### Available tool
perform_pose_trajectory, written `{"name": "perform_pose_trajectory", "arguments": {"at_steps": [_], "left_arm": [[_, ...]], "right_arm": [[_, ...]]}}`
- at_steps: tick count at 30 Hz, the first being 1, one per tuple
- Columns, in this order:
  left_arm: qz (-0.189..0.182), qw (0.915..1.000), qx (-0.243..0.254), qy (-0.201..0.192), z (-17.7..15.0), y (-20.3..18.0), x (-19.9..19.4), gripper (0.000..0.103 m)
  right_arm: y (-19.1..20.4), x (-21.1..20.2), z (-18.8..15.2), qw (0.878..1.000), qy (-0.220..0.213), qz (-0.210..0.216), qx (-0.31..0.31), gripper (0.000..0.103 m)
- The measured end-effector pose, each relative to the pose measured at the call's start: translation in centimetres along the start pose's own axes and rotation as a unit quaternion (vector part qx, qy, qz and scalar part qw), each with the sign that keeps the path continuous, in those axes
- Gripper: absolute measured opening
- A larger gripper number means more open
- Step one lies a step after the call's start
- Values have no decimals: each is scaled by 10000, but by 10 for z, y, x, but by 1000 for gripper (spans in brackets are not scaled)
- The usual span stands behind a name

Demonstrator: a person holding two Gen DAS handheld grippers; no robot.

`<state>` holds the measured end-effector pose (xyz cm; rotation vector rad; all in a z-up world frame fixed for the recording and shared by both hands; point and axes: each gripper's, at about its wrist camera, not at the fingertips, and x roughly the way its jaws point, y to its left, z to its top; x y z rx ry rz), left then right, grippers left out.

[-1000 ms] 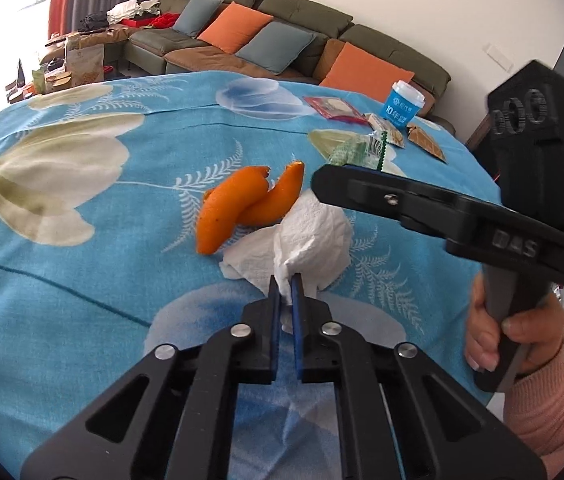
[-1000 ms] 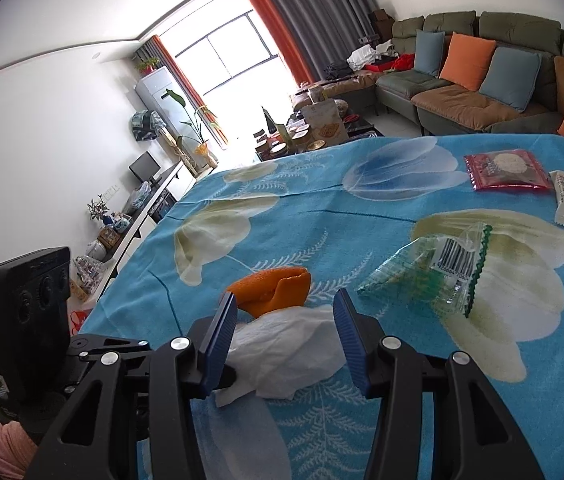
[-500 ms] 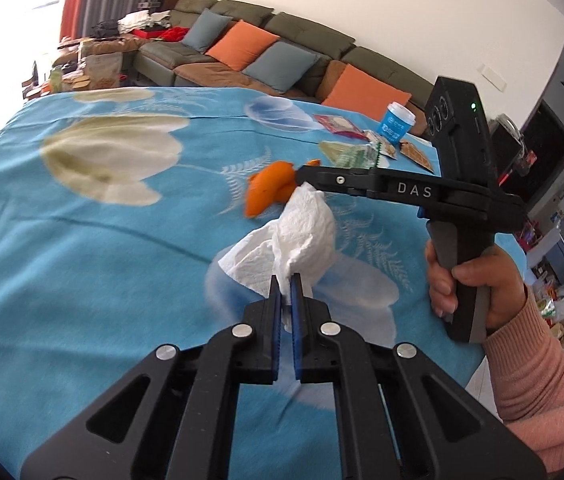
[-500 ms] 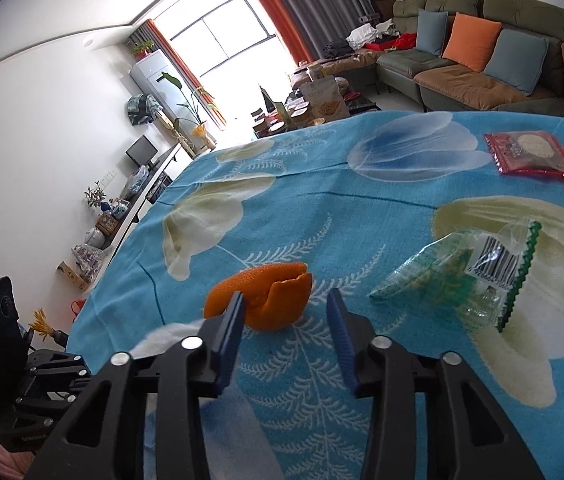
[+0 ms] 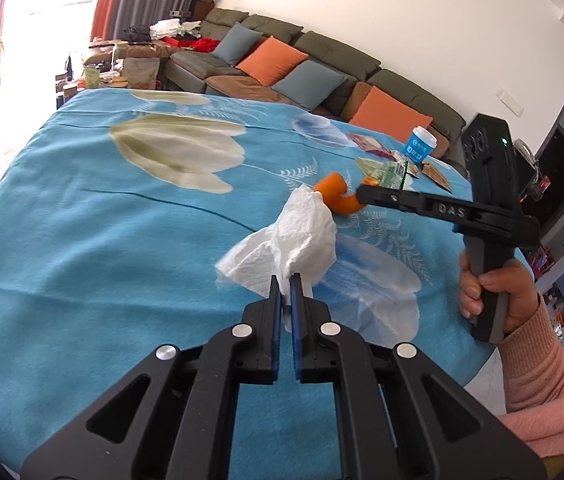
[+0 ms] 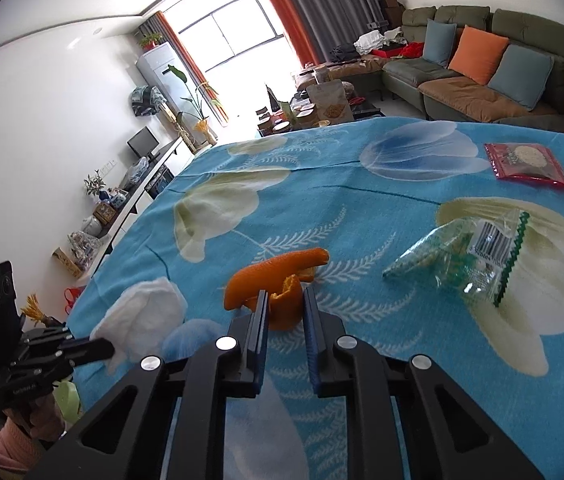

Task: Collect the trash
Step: 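Grasp an orange peel piece with the right tool while the left tool lifts the tissue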

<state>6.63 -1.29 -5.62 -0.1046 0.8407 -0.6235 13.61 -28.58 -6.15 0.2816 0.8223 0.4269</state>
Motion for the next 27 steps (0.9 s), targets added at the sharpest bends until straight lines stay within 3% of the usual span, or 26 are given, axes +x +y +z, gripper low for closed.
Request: {"name": "perform_pose_trajectory", "arguments": {"at_steps": [13, 27], "left_arm": [[186, 9996, -126, -194, -11, 18, -25, 5], [350, 9981, -297, -403, -19, 34, -51, 5]], "right_arm": [[20, -27, -22, 9979, 101, -464, -444, 14], [45, -37, -29, 9985, 13, 468, -277, 14]]}}
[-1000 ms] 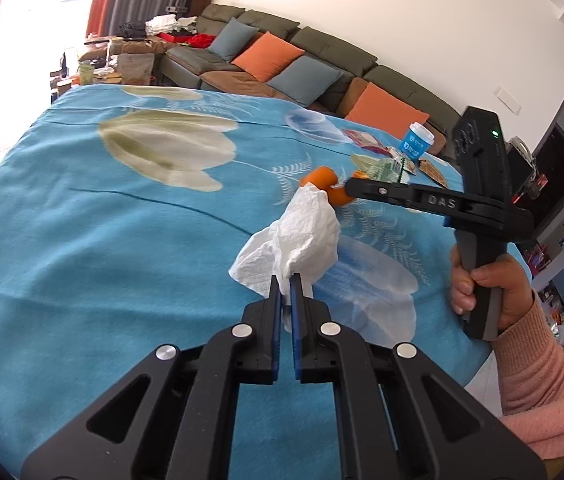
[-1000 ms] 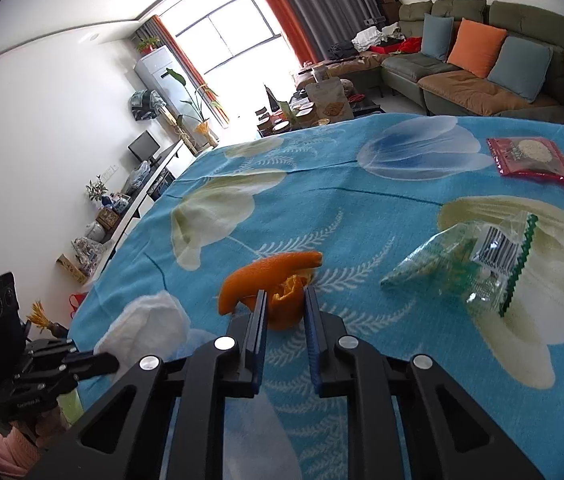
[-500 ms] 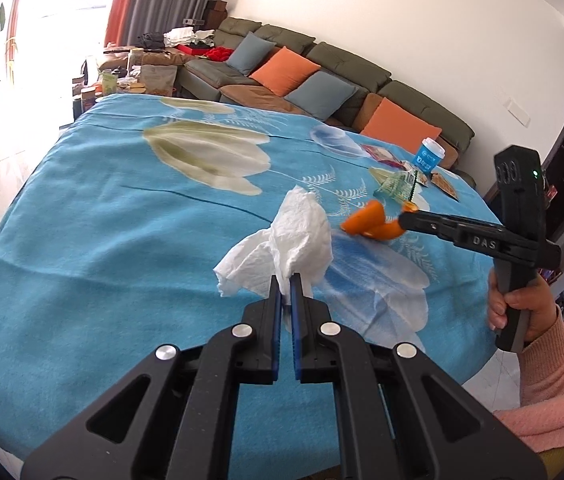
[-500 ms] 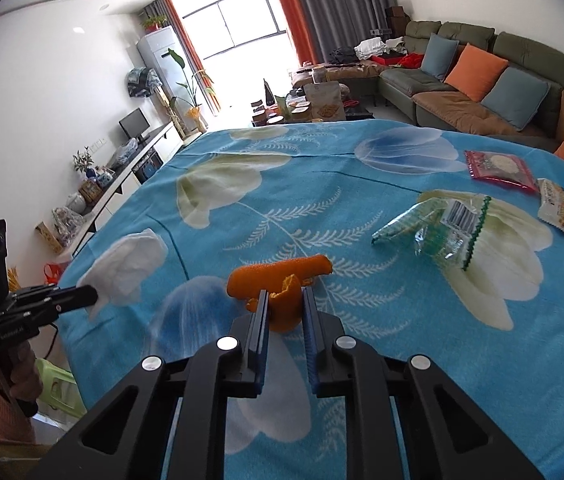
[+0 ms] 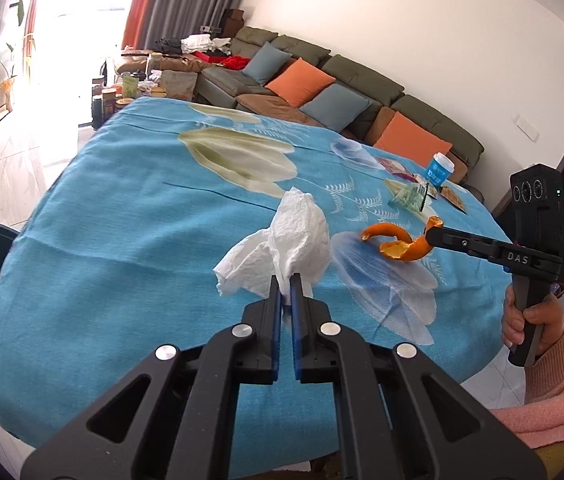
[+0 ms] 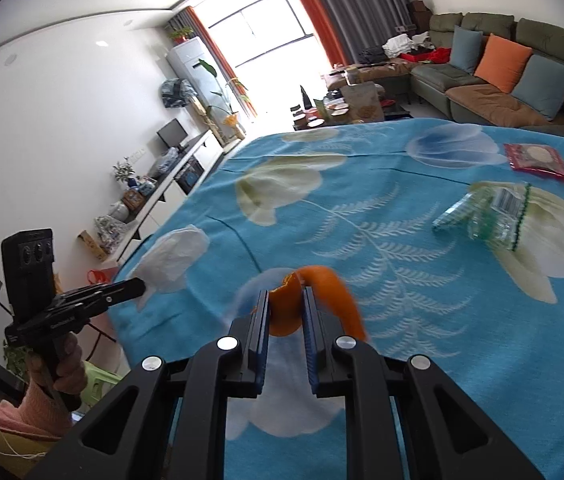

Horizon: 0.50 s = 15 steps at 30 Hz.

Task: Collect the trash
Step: 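Grasp an orange peel piece with the right tool while the left tool lifts the tissue, then carry the tissue in the left tool and orange peel in the right tool to the teal bin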

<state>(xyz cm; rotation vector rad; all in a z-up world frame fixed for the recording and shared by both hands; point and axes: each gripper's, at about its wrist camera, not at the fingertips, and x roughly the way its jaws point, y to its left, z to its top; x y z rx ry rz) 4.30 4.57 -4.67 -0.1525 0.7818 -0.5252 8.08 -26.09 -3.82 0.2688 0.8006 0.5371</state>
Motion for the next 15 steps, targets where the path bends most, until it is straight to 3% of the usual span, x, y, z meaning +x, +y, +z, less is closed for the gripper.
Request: {"name": "perform_pose_trajectory", "arguments": {"at_steps": [15], "left_arm": [[197, 9994, -130, -234, -6, 15, -28, 5]], "right_arm": [[44, 30, 13, 9973, -26, 708, -168, 14]]}}
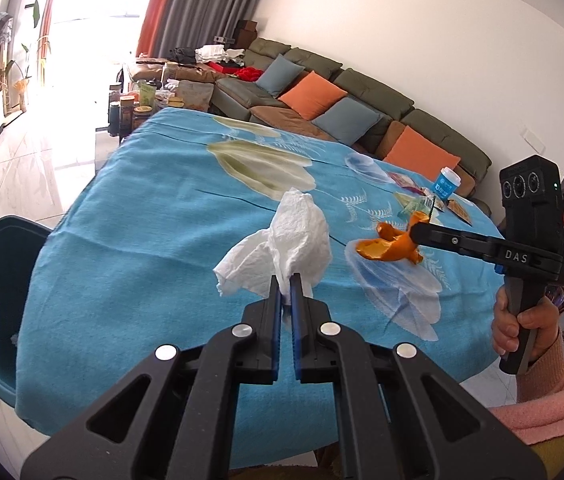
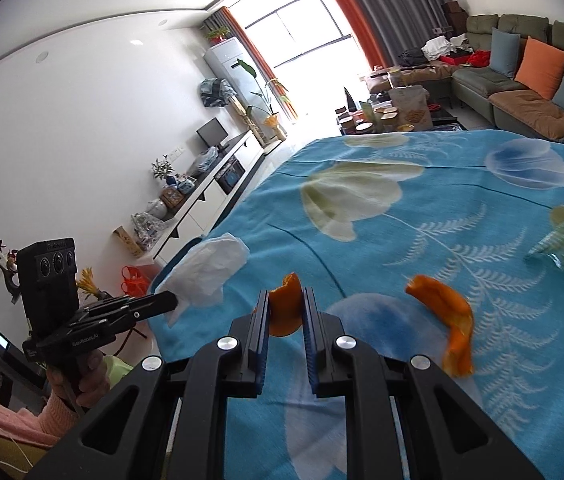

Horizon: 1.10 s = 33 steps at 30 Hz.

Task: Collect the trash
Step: 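Carry the tissue in the left tool and orange peel in the right tool to the teal bin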

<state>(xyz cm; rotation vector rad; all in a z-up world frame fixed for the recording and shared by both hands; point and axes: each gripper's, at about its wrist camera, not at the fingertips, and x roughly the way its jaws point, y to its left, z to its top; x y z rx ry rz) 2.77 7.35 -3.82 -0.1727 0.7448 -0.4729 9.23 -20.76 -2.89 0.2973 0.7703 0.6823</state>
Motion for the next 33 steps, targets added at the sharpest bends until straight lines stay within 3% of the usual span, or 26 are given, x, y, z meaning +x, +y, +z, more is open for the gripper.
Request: {"name": "perform_pose_trajectory", "arguments": {"at_steps": [33], "left_arm": [[921, 9928, -659, -400, -14, 72, -65, 5]], "right_arm": [[80, 108, 35, 9920, 535, 980, -590, 14]]}}
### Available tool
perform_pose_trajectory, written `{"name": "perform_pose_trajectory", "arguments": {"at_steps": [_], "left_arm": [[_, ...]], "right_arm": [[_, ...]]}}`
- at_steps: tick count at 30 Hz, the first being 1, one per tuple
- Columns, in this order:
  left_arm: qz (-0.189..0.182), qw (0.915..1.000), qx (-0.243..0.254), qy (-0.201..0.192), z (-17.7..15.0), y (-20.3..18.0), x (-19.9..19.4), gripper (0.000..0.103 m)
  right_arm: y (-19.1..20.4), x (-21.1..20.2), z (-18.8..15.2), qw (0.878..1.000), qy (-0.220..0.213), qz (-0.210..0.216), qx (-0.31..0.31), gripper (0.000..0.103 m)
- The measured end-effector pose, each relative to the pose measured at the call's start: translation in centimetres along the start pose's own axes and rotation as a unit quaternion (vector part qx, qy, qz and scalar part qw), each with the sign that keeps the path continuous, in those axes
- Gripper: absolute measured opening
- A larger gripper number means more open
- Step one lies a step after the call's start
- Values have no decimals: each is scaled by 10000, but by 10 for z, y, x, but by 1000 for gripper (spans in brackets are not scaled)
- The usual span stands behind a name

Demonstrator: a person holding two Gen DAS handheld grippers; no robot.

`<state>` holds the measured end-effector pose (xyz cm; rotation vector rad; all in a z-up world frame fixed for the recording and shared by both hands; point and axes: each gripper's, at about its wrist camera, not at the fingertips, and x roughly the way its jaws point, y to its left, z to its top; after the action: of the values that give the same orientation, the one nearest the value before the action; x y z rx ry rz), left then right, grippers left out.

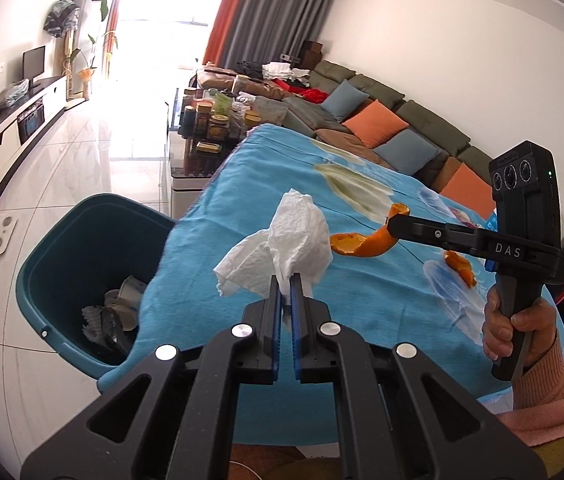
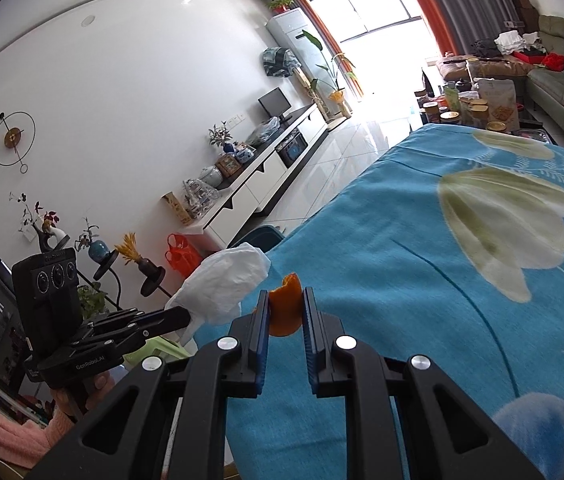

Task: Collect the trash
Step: 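Carry the tissue in the left tool and orange peel in the right tool to the teal bin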

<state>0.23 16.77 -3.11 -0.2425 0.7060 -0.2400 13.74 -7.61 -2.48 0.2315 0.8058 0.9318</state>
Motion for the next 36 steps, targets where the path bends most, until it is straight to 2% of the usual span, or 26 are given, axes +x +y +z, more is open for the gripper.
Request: {"name": "perform_pose_trajectory", "arguments": {"at_steps": [36], "left_arm": [[731, 9953, -577, -263, 1, 63, -26, 5]], "right_arm": [[39, 68, 26, 9975, 474, 371, -356, 14]]}}
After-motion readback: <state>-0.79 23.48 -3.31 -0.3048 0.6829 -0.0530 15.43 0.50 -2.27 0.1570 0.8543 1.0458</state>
